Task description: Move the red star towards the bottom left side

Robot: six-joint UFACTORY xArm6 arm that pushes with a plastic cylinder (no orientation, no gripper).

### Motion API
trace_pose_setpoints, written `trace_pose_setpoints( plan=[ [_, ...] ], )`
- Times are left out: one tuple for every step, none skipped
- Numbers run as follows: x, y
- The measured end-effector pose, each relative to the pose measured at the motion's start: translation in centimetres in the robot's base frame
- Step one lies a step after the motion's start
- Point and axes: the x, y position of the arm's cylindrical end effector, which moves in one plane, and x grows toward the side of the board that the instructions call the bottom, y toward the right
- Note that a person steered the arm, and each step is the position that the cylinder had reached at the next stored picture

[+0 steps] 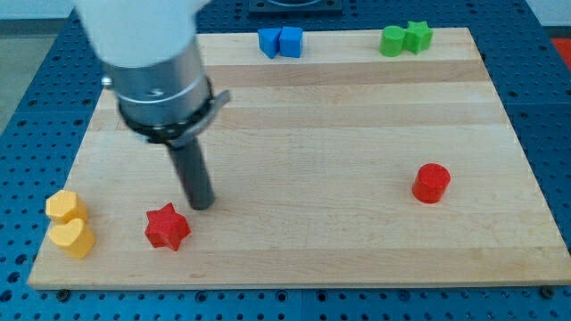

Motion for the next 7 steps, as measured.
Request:
trace_pose_setpoints(
  plan=[
    [0.0, -3.8],
    [-0.1, -3.7],
    [-0.4, 1.7],
    [1.2, 5.1],
    [2.6, 3.8],
    [2.6, 1.2],
    [2.8, -0.9]
  ],
)
